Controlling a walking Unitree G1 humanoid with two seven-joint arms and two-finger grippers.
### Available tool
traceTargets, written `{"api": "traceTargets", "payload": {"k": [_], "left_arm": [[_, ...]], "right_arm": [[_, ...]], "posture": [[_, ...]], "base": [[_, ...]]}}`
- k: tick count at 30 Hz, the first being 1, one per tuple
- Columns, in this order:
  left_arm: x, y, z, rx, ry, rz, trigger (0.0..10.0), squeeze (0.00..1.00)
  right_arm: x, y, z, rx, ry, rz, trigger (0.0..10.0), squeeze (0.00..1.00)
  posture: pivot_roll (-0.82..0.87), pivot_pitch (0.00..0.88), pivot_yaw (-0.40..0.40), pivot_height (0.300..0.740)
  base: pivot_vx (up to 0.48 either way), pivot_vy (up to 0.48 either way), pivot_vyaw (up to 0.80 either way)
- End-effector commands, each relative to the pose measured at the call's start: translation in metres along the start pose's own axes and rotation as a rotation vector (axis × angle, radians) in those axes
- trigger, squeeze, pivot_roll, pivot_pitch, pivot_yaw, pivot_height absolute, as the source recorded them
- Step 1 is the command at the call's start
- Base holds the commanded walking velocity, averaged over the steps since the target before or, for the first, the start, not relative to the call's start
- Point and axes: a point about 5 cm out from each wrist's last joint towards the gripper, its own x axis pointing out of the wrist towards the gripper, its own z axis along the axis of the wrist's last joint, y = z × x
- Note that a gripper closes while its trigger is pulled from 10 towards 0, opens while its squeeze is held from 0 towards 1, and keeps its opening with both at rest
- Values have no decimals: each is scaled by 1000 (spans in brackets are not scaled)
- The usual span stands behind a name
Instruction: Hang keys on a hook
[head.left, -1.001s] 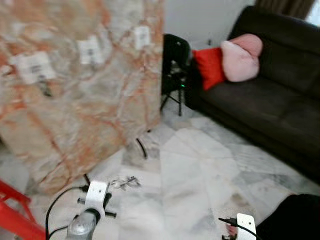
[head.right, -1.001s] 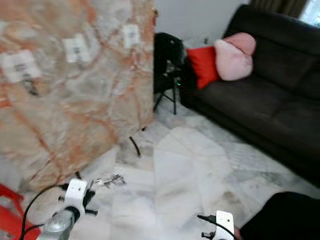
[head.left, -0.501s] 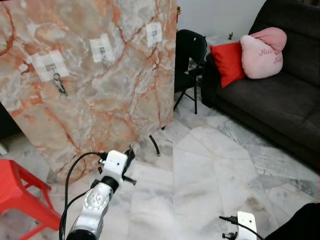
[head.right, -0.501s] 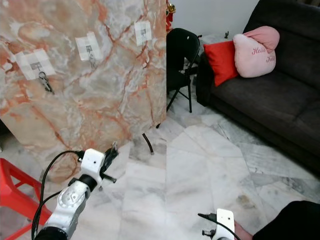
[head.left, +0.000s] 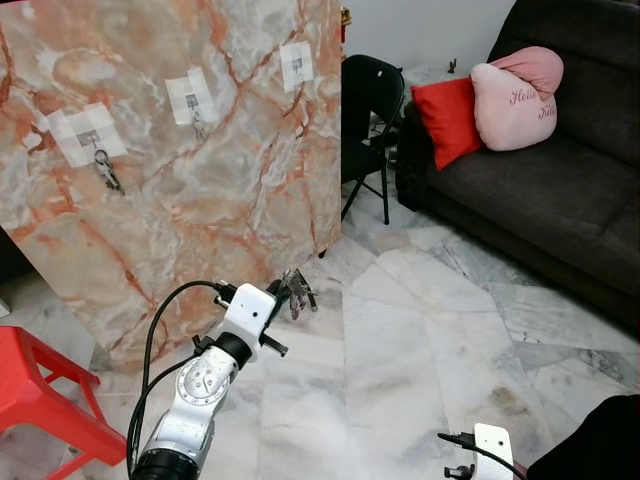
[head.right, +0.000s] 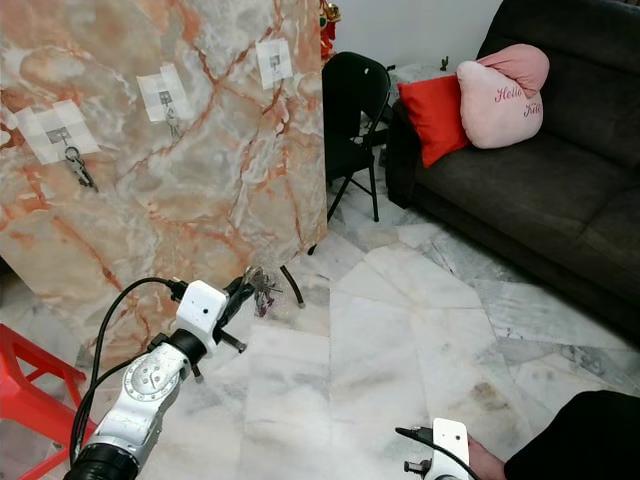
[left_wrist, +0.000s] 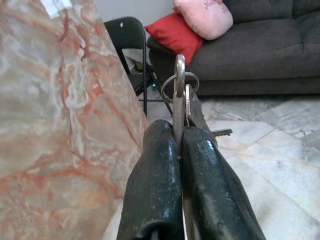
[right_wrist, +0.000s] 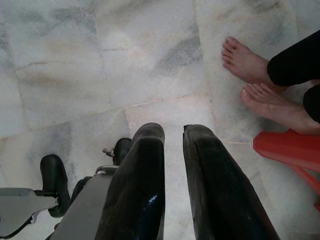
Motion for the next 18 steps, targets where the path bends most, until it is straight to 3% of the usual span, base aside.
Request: {"api": "traceTargets", "payload": {"k": [1,18], "left_arm": [[3,-1,7,41,-14,-21,10000,0],[4,-3,6,78,33,-7,10000,0]], "right_arm": [[0,1,2,2,-10,0,10000,0],[0,1,5,-15,-17,3,10000,0]], "posture": [[30,0,-27,740],[23,0,-32,740]], "base": [[240,0,0],[297,0,0]]}}
